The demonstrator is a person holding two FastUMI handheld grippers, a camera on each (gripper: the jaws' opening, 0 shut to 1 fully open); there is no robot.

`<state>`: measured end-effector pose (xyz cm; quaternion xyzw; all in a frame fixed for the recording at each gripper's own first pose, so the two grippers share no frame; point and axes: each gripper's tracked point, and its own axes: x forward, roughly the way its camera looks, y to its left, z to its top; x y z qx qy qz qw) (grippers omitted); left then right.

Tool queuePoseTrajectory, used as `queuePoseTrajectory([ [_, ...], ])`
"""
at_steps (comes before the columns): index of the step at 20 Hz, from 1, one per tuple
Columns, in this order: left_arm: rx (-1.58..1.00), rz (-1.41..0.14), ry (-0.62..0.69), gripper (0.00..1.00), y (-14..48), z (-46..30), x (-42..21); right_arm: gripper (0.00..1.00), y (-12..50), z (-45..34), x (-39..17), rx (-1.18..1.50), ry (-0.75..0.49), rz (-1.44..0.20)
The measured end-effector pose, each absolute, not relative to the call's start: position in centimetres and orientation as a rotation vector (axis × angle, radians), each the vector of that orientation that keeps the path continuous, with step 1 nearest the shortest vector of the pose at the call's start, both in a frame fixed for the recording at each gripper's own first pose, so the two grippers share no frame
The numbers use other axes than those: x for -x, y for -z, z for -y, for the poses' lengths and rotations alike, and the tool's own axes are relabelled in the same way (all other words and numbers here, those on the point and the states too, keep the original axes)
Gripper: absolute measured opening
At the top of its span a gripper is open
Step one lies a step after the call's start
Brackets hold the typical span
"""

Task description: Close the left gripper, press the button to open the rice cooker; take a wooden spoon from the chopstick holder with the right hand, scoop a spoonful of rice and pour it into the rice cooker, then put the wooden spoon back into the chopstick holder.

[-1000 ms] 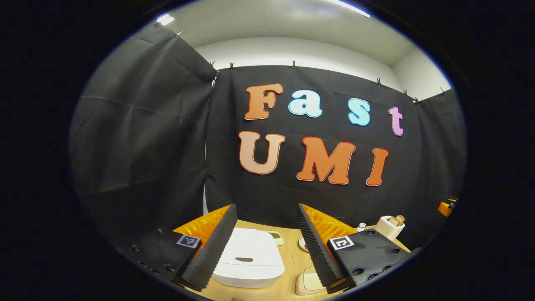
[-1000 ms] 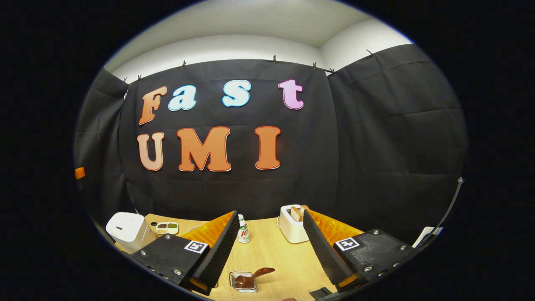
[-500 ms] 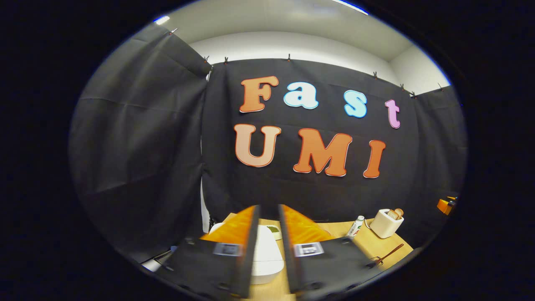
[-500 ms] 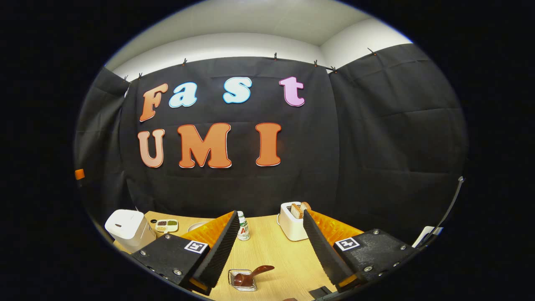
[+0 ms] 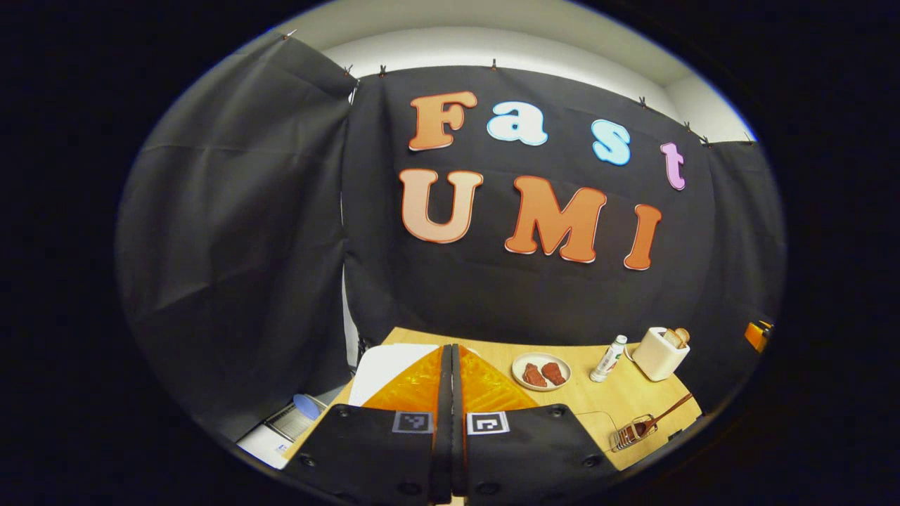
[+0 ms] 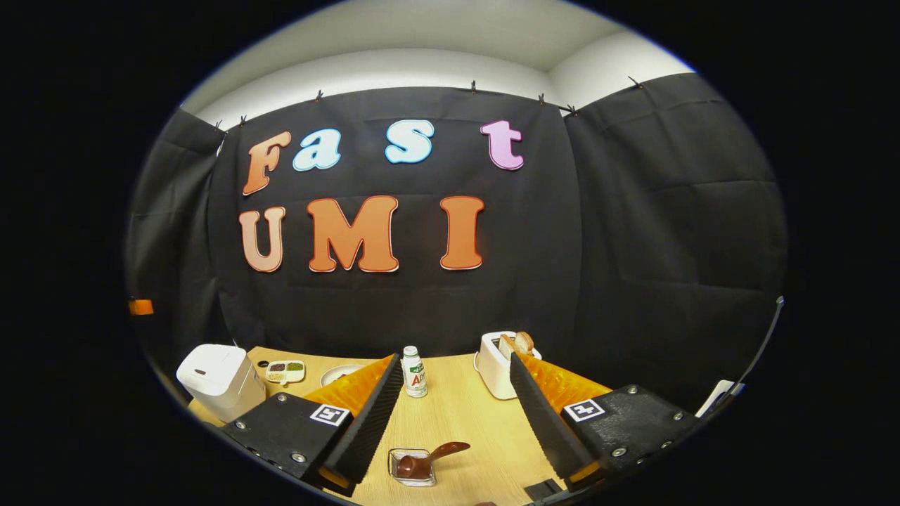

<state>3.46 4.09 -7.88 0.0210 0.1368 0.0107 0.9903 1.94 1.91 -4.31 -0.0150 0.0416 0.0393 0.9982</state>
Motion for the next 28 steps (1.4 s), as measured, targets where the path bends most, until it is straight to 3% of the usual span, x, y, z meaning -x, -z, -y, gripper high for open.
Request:
queuePoseTrajectory([
  [10,-0.026,-0.612,-0.002,0.04,20.0,-6.5,-8.7,0.95,8.5,-0.8,-3.0,0.031,-0.048,-0.174],
  [28,0.024,-0.748,-0.012,0.04,26.9,-8.8,-10.5,0.95,10.0,-1.0,-3.4,0.06,-0.038,-0.213],
])
